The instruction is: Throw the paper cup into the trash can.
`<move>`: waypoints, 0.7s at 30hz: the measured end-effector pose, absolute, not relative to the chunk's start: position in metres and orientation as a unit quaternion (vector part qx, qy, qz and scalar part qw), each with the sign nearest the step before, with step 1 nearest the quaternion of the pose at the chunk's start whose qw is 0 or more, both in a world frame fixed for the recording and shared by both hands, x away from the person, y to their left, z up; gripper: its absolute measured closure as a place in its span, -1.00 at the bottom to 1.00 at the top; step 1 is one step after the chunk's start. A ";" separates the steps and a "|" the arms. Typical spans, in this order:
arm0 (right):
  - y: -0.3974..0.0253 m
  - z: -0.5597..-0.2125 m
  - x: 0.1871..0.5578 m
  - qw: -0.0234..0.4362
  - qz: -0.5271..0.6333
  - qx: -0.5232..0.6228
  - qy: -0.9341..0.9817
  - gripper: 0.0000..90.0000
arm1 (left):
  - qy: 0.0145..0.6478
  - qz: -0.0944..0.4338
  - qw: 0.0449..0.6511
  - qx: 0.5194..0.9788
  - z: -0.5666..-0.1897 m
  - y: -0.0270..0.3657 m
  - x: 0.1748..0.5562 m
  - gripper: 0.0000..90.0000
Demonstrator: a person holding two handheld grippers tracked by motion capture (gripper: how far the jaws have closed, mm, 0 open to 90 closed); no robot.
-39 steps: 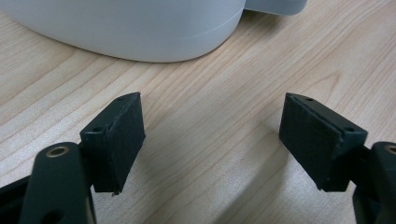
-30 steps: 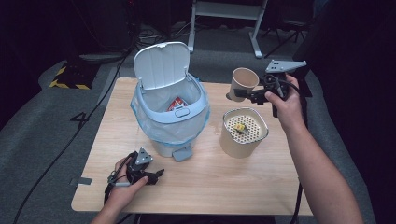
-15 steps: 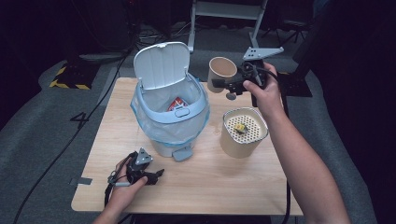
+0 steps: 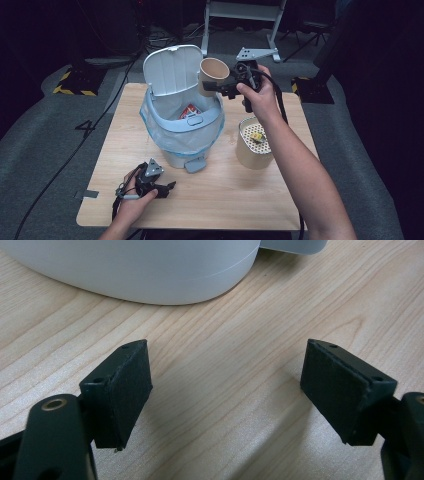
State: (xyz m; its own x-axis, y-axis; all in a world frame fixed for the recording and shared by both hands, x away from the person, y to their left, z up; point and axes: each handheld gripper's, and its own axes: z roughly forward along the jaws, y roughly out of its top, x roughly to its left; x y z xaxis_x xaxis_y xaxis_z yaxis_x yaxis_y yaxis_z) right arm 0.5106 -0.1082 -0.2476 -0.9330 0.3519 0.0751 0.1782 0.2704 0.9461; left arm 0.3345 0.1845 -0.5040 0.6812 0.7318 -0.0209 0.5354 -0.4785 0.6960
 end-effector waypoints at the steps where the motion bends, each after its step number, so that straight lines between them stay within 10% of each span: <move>1: -0.108 -0.248 0.511 0.075 0.580 0.167 0.793 -0.36 | 0.374 0.141 0.348 0.848 -0.504 0.184 0.335 -0.54; 19: -0.070 -0.264 0.511 0.072 0.500 0.160 0.848 -0.40 | 0.374 0.141 0.348 0.848 -0.504 0.184 0.334 -0.54; 21: -0.065 -0.268 0.509 0.082 0.489 0.153 0.855 -0.74 | 0.374 0.141 0.348 0.848 -0.504 0.184 0.335 -0.54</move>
State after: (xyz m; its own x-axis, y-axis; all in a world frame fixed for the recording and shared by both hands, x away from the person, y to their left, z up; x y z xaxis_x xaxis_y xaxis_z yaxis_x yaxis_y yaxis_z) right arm 0.5091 -0.0646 -0.2684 -0.9394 0.3426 0.0098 0.1818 0.4739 0.8616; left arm 0.3346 0.1845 -0.5040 0.6811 0.7319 -0.0211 0.5354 -0.4781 0.6962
